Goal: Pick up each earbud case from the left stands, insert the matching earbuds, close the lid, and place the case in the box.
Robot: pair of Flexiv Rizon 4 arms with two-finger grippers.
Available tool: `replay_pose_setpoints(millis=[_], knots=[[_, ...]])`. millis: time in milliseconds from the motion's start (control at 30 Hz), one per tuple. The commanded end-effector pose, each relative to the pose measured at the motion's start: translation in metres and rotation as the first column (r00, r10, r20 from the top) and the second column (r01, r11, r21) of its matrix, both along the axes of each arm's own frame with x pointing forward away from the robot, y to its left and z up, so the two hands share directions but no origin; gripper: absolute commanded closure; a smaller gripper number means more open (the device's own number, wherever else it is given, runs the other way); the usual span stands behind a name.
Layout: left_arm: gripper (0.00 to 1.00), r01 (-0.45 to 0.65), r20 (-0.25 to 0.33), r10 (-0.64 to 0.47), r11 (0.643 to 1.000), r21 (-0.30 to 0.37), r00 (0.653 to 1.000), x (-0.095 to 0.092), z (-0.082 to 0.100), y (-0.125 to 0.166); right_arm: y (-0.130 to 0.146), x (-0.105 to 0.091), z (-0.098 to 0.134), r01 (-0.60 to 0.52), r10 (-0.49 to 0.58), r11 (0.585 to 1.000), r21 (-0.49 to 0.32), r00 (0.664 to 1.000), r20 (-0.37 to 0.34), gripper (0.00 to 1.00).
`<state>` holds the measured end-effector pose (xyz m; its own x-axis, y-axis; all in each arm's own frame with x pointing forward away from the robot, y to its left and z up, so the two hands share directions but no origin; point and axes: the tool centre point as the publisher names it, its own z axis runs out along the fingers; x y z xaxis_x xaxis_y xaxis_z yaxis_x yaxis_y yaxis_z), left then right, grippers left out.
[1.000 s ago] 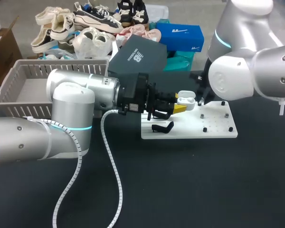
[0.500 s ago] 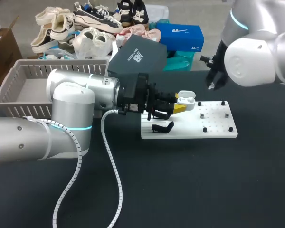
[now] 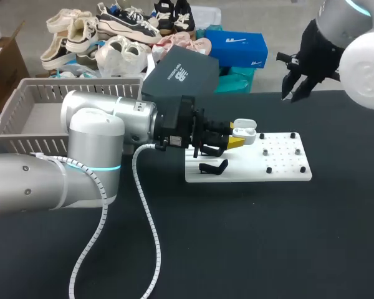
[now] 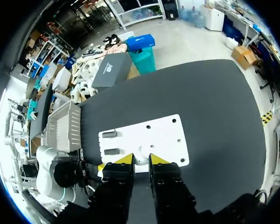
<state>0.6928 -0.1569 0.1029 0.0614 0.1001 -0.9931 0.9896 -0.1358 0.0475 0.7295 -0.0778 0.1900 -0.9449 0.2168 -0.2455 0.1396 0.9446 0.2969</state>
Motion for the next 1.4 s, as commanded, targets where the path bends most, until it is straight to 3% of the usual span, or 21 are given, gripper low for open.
replay_pose_setpoints(millis=[33,233,500,1400], knots=[[1.00,-0.002,0.001,0.002,1.000,0.001,1.000,0.000,0.000,0.000,0.019,-0.036,0.036,-0.152,0.152,0.988,-0.011,0.987,-0.048,1.00],[1.00,-0.002,0.001,0.002,1.000,0.001,1.000,0.000,0.000,0.000,0.054,-0.059,0.036,-0.348,0.343,0.937,-0.029,0.932,-0.117,1.00],[1.00,-0.002,0.001,0.002,1.000,0.001,1.000,0.000,0.000,0.000,0.078,-0.066,0.019,-0.434,0.416,0.898,-0.069,0.890,-0.189,1.00],[1.00,-0.002,0.001,0.002,1.000,0.001,1.000,0.000,0.000,0.000,0.086,-0.066,0.011,-0.442,0.417,0.893,-0.088,0.884,-0.211,1.00]])
